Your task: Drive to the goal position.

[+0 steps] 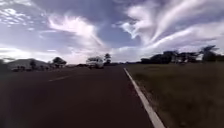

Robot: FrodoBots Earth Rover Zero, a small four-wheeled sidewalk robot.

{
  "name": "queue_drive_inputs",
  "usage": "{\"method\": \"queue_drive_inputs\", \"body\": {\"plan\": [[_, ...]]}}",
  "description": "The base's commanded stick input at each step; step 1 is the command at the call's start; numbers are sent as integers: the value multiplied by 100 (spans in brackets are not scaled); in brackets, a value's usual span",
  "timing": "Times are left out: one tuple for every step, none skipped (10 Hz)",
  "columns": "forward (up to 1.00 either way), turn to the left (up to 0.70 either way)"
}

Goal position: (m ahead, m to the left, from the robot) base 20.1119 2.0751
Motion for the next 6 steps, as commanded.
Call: {"method": "queue_drive_inputs", "body": {"plan": [[100, 0], [100, 0], [100, 0], [100, 0], [100, 0], [100, 0]]}}
